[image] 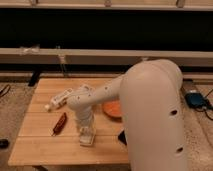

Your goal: Wipe the white sponge on the table

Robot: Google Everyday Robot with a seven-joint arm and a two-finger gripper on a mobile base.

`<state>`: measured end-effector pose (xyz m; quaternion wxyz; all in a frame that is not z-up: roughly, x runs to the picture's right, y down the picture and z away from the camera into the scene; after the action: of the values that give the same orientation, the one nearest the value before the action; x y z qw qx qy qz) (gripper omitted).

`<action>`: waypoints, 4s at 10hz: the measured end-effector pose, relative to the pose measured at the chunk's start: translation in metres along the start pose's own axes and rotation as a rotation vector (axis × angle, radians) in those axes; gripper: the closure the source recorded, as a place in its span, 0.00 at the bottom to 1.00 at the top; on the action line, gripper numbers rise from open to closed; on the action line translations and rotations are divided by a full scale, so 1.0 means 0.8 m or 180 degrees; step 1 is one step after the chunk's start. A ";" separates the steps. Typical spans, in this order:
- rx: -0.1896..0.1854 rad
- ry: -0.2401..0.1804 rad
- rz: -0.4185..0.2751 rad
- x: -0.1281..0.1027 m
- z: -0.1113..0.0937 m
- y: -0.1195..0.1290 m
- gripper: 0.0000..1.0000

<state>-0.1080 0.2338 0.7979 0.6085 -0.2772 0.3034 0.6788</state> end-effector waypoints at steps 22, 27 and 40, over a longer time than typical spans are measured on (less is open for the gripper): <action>-0.0139 0.0065 -0.0758 0.035 0.000 0.069 0.83; 0.0152 0.0239 -0.0574 0.052 0.006 0.026 0.83; 0.0034 0.0059 0.0405 -0.022 -0.002 -0.071 0.83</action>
<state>-0.0494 0.2258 0.8057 0.5628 -0.2604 0.3297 0.7119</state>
